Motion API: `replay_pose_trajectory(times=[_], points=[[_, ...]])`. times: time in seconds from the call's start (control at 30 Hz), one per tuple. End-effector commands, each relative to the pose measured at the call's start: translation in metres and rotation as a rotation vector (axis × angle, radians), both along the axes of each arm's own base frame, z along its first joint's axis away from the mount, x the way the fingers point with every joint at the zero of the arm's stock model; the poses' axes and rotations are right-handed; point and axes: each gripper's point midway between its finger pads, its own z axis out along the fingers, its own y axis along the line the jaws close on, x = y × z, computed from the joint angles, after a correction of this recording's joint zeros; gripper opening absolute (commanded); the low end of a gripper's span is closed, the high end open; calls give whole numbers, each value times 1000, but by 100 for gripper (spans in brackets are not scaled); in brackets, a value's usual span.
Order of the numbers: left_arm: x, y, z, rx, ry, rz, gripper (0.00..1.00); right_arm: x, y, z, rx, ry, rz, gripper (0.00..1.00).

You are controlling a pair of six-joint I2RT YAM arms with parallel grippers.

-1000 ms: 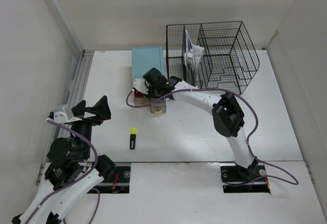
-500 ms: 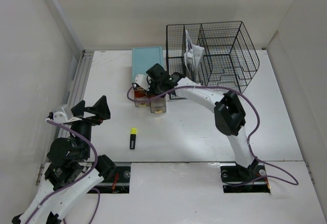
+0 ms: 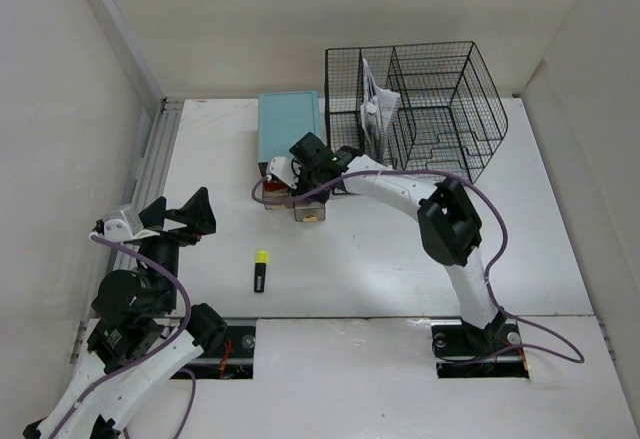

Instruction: Organize the desk

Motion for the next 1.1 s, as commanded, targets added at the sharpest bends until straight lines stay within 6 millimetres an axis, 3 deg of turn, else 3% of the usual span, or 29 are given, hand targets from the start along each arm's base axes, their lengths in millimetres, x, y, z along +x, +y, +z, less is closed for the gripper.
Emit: replay_pose_trajectory(times=[0.0,0.23,0.27,0.37,0.53,0.67,0.73,0.77,0.83,0.9,0.97,1.0,1.07], points=[[1,1,5,-21,-19,9,100,-20,-11,-10,-30,86,-4,22],[-1,4,6,-29,-24,18,100,-23,-9,-8,-25,76,-7,22],[-1,4,6,-29,-24,18,100,-16,-8,7,-7,28,-22,22],[-1,4,6,-29,-24,18,100,-12,-7,22,9,-30,-35,21],[-1,4,6,-29,-24,18,100,2,-3,77,92,-188,-43,21],[-1,4,6,-29,-24,18,100,6,14,123,231,-318,5,33],[-1,6,6,-31,-22,27,100,-7,24,130,269,-304,115,41],[-1,8,3,-35,-21,37,100,-32,39,131,335,-233,261,43],[-5,14,5,-53,-35,50,100,-70,41,106,295,-137,539,49],[-8,19,5,-72,-48,63,100,-123,38,82,307,30,772,61],[-13,28,9,-87,-79,86,100,-144,42,62,286,27,956,76],[-13,28,8,-96,-88,87,100,-159,50,57,280,32,1002,76],[-14,28,10,-93,-94,89,100,-165,60,39,244,24,1049,76]])
